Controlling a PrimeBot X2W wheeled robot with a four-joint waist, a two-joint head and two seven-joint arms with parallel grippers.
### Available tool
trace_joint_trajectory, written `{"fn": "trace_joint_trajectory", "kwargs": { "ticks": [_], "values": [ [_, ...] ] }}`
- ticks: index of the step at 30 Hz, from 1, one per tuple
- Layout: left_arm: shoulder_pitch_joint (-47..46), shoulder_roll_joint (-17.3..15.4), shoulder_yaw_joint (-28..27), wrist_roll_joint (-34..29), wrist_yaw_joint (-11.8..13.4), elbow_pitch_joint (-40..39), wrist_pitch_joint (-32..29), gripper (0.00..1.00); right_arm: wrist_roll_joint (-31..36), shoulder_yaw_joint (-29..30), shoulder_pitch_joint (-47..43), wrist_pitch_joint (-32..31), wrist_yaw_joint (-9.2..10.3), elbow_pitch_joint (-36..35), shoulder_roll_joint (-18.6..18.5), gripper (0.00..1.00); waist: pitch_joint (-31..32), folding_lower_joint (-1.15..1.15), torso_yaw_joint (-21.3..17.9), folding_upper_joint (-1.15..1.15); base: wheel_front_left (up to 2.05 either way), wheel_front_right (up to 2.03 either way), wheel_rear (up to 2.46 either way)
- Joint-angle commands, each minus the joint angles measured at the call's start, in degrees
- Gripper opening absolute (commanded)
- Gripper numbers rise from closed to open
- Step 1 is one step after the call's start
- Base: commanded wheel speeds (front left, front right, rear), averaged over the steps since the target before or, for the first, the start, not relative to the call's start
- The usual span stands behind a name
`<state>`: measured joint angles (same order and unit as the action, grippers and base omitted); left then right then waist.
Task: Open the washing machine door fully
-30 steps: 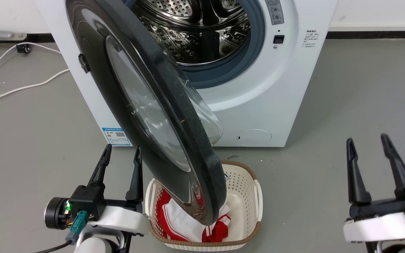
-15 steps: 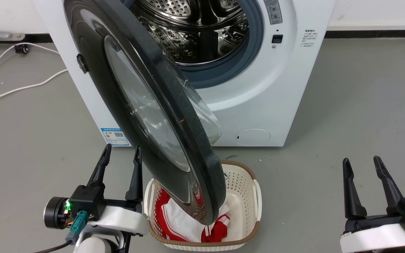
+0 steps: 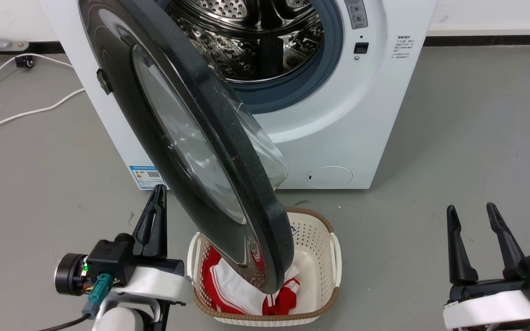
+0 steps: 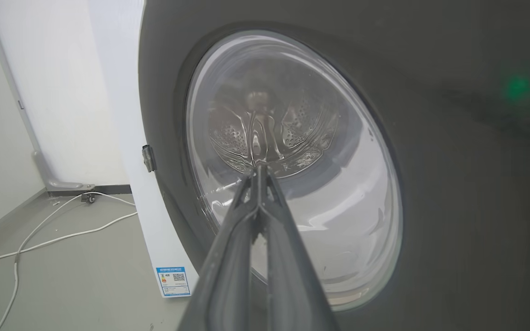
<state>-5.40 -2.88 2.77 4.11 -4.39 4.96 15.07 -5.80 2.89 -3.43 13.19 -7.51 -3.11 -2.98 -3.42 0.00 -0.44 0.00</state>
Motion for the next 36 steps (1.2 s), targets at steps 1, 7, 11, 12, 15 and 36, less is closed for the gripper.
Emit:
{"fn": "trace_joint_trajectory", "kwargs": {
  "ticks": [1,7,11,12,15,36],
  "values": [
    [-0.81,0.01,-0.33,-0.11,-0.13,-0.67,0.14,0.00,-0.36,-0.03,0.79,0.40,0.04,0.25,0.20,1.00,-0.06,0.00,0.02,0.00,0.00,0.00,0.00],
    [-2.24,0.00,-1.72,0.26,0.66,-7.08,0.14,0.00,-0.80,-0.10,0.93,0.52,0.04,0.67,0.20,1.00,-0.03,0.00,0.12,0.00,0.00,0.00,0.00],
    [-3.48,0.00,-2.60,-0.25,0.96,-14.76,0.14,0.00,-0.89,-0.04,0.75,0.57,0.04,0.85,0.20,1.00,0.13,0.00,0.39,0.00,0.00,0.00,0.00],
    [-3.99,0.01,-2.69,-0.44,1.09,-16.88,0.14,0.00,-0.95,-0.06,0.72,0.56,0.04,0.91,0.19,1.00,0.19,0.00,0.43,0.00,0.00,0.00,0.00],
    [-5.69,0.03,-2.40,-1.51,1.31,-24.30,0.13,0.00,-0.98,-0.09,0.60,0.48,0.04,0.91,0.19,1.00,0.26,0.00,0.55,0.00,0.00,0.00,0.00],
    [-3.44,-1.59,29.15,9.07,-2.94,-29.10,-10.12,0.00,-1.66,-0.06,0.65,0.00,0.04,1.79,0.18,1.00,0.24,0.00,-0.56,0.00,0.00,0.00,0.00]
  ]
}}
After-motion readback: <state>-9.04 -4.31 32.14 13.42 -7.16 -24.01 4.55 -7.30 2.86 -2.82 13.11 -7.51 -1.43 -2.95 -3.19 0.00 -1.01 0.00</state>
